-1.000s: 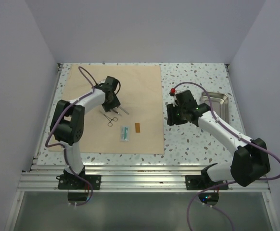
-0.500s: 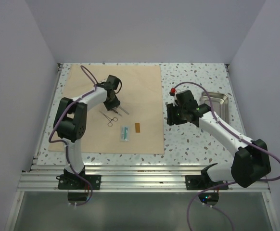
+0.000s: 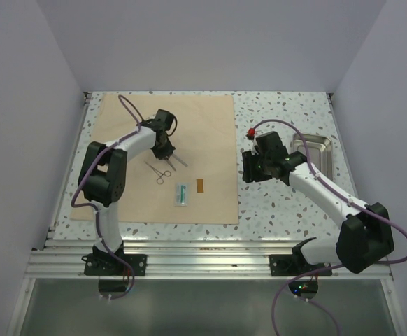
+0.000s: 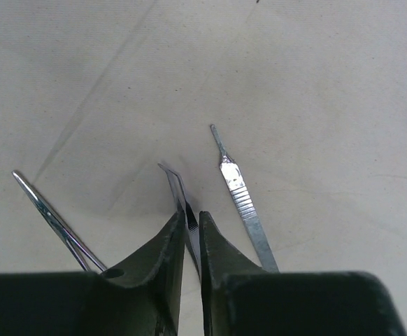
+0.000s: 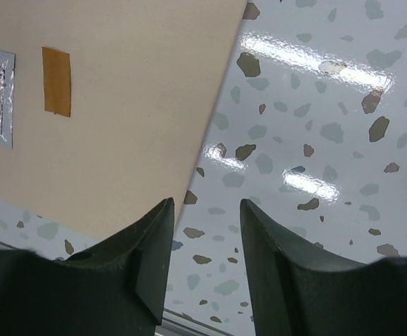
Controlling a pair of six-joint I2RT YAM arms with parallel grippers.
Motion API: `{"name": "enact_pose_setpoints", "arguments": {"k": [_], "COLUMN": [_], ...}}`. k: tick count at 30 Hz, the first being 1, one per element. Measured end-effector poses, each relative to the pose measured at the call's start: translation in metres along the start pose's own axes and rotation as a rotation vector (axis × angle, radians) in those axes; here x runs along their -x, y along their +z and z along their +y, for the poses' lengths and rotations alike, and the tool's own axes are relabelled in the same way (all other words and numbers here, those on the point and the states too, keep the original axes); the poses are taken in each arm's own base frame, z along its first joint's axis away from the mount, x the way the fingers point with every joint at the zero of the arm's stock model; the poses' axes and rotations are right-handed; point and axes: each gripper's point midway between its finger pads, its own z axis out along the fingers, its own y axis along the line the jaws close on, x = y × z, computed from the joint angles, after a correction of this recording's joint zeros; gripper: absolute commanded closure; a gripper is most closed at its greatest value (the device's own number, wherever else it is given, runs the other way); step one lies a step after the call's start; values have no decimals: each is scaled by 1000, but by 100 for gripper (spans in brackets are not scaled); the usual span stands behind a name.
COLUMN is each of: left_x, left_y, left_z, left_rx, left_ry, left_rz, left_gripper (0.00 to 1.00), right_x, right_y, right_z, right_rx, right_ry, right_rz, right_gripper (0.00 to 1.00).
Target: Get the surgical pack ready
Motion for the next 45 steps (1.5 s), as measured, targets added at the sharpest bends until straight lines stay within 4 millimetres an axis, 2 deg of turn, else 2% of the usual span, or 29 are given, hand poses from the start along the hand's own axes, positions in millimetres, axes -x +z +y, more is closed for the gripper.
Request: {"name": "enact_pose_setpoints", "arguments": {"k": [4,10,15,21,24,25,27,35,37,39,42,45], "left_x": [-1,0,-2,-1,0,0,0,-1,-8,-18,-30,-37], "left_y": [0,1,7,9,9,9,9,7,1,-10,-43,-85], "left_z": [-4,-7,-3,-2,-2,-1,-2,-3,-1,1,-7,-29], "left_rx": [-31,-63,-60,-67,-71,-73,-77,-115,-140,-180,-320,-514], "left_ry": [24,49,62,76,84,87,90,83,83,90,113,135], "left_rz": [15,26,31,34,37,39,38,26,38,55,49,26], "left_gripper": [85,75,74,81,88,95,100,100,100,100,100,100], "right_x": [0,5,6,8,8,8,8,7,8,10,16,20], "right_y": [0,-2,-3,-2,-2,-2,-2,1,1,3,6,9], "right_z": [1,8,12,13,13,13,13,14,19,28,50,75], "right_rx": [8,39,56,60,59,59,59,65,94,144,263,394], "right_ry": [1,11,17,17,17,17,16,17,16,19,25,29], "right_rz": [3,-4,-8,-15,-15,-15,-13,-5,-7,-7,-19,-45], "right_gripper": [52,52,52,52,52,52,52,51,48,40,29,24]}}
